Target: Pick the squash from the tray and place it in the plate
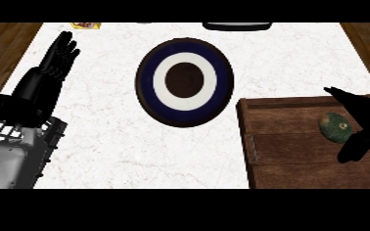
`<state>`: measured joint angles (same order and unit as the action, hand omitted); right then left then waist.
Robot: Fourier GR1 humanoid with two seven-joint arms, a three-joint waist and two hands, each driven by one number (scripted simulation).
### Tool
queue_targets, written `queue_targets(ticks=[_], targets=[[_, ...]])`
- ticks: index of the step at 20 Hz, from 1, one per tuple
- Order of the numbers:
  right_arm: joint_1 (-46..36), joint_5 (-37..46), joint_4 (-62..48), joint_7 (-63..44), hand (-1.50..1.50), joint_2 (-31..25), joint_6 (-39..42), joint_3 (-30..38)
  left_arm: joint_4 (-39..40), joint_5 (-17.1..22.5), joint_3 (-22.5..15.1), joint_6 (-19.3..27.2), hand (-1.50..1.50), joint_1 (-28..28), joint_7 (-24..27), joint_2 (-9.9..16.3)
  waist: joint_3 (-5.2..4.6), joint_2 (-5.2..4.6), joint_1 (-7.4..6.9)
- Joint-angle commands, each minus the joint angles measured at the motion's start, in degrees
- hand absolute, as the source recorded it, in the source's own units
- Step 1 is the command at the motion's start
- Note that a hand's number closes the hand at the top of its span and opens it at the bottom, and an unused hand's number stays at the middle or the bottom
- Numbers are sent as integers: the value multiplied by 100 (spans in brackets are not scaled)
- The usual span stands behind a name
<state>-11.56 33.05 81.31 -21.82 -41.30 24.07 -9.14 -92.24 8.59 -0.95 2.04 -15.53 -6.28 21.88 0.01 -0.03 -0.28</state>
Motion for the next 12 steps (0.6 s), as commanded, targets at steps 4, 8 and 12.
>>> queue_targets(ticks=[4, 8, 12], targets=[[-230, 479, -935, 717, -150, 340, 38, 115, 394, -307, 89, -15, 0, -338, 45, -310, 1, -7, 22], [-404, 966, -1664, 832, -150, 627, -279, 37, 327, -215, 330, -291, 0, -359, 41, -155, 1, -11, 1], [-99, 1273, -1370, 819, -150, 479, -263, 150, 83, -256, 415, -394, 0, 77, 86, -218, 0, -1, 13]])
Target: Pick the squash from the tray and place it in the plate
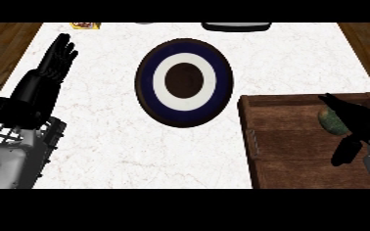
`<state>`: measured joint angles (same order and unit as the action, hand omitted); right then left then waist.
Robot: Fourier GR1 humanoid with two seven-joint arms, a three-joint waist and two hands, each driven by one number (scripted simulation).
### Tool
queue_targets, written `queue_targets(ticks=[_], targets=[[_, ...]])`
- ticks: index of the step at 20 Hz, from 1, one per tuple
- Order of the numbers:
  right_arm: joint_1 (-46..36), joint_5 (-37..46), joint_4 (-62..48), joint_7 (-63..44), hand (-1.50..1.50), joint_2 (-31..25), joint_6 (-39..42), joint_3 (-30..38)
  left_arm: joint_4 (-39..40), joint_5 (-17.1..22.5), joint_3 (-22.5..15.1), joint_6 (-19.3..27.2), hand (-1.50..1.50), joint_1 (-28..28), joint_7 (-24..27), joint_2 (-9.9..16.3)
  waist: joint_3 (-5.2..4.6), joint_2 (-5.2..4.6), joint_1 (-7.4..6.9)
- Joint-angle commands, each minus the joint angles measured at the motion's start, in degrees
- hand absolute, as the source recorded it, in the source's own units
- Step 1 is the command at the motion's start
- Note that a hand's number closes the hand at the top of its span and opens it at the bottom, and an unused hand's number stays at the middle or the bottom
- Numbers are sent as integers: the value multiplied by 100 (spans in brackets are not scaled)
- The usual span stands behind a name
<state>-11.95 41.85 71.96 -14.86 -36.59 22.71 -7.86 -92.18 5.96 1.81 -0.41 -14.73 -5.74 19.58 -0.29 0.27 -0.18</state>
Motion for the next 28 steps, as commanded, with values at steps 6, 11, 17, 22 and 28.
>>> queue_targets(ticks=[6, 11, 17, 22, 28], targets=[[-151, 767, -751, 1016, 150, 331, -1850, 171, -280, -21, 74, -29, 0, -124, -429, -40, 36, -36, -29], [-491, 839, -1477, 1622, 150, 422, -2591, 542, -84, -193, -41, -75, 0, -58, -157, -218, 36, -45, -36], [-878, 516, -3017, 2810, 150, 579, -3723, 1175, -96, -102, -22, -105, 0, -333, -262, -224, 59, -97, -186], [-1444, 118, -3379, 3770, 150, 372, -3597, 1541, -108, -66, 45, -278, 0, -44, -54, -170, 44, -68, -154], [-1136, -747, -2040, 4678, 150, 825, -3089, 1645, 117, -206, 115, -105, 0, -188, -141, -224, 29, -3, 80]])
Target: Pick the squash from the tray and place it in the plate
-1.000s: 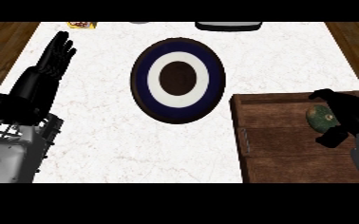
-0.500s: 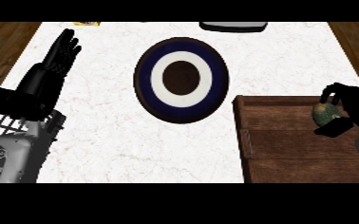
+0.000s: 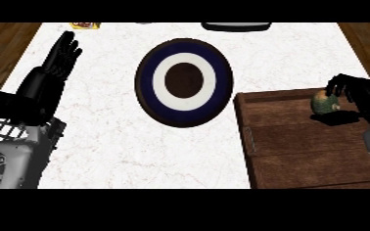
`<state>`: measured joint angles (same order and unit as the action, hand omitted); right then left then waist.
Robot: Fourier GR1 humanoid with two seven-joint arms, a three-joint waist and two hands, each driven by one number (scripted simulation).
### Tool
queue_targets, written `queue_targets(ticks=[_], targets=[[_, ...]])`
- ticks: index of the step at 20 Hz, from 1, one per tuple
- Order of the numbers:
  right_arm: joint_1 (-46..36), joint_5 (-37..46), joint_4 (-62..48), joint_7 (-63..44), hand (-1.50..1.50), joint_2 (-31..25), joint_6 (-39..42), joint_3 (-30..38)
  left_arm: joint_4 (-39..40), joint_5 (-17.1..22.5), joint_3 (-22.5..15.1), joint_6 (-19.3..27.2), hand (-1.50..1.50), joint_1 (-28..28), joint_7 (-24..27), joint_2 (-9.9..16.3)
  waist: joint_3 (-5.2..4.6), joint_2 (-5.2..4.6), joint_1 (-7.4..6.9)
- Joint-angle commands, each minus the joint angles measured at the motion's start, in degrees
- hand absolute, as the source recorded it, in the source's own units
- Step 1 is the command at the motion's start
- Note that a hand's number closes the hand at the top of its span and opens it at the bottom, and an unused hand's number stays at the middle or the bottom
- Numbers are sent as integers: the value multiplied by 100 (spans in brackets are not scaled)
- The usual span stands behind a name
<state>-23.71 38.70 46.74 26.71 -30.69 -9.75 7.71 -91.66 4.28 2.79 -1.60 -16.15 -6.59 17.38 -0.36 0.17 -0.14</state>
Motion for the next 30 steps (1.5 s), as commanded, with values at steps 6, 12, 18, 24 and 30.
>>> queue_targets(ticks=[6, 12, 18, 24, 30], targets=[[179, -1353, 1917, 421, 150, 858, 1034, 19, 270, -62, 140, -4, 0, -86, 114, 30, 28, 20, 141], [499, -1305, 3738, -897, 150, 1170, 1425, -497, 191, 109, 363, -224, 0, -41, 50, 147, 30, 6, 70], [-388, -1159, 4009, -2053, 150, 1685, 1684, -979, 135, -68, 246, -231, 0, 148, 260, -7, 29, -8, 7], [-1465, -895, 2999, -2509, 150, 2351, 1440, -1156, -30, 45, 342, -387, 0, 72, 26, 55, 34, -22, -54], [-2124, -353, 1787, -2849, 150, 3044, 589, -1578, -257, -458, -136, -7, 0, 218, 3, -409, 35, -29, -90]])
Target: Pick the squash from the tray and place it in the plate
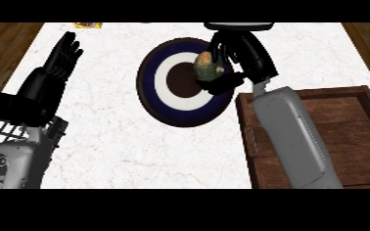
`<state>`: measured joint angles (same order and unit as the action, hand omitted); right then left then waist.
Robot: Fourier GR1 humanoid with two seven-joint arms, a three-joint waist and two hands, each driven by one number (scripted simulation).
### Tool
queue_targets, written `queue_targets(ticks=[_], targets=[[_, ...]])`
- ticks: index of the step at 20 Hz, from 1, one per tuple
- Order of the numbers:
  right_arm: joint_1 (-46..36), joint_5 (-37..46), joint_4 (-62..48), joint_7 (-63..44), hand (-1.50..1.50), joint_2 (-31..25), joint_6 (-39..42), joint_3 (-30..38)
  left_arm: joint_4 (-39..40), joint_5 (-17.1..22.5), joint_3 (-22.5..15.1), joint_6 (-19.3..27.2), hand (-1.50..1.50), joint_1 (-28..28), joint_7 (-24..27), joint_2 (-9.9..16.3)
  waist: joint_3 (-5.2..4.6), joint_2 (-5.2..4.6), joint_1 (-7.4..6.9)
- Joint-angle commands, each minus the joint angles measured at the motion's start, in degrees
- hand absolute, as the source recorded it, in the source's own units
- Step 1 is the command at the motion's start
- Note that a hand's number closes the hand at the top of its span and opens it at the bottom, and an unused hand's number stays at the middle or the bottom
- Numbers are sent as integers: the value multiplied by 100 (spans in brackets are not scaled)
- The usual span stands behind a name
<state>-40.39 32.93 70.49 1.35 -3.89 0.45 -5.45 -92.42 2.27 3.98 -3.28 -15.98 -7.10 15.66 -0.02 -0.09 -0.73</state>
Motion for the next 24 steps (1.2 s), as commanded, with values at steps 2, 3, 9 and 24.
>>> queue_targets(ticks=[2, 3, 9, 24], targets=[[-874, 450, -1499, -113, 150, 374, -776, -185, -110, 100, 9, -136, 0, 232, 147, -81, 0, -24, -101], [-724, 530, -1623, 294, 150, 349, -690, -84, -183, 214, 144, -244, 0, 85, -190, 84, 2, -10, -30], [-1359, -34, -3122, 312, 150, 386, -1511, -880, 170, -47, 35, -78, 0, -208, 110, -108, 2, -49, -126], [-2007, -3091, -3767, 1389, -150, 389, -2148, -809, 317, -174, -155, -59, 0, -304, 78, -323, 5, -67, -251]])
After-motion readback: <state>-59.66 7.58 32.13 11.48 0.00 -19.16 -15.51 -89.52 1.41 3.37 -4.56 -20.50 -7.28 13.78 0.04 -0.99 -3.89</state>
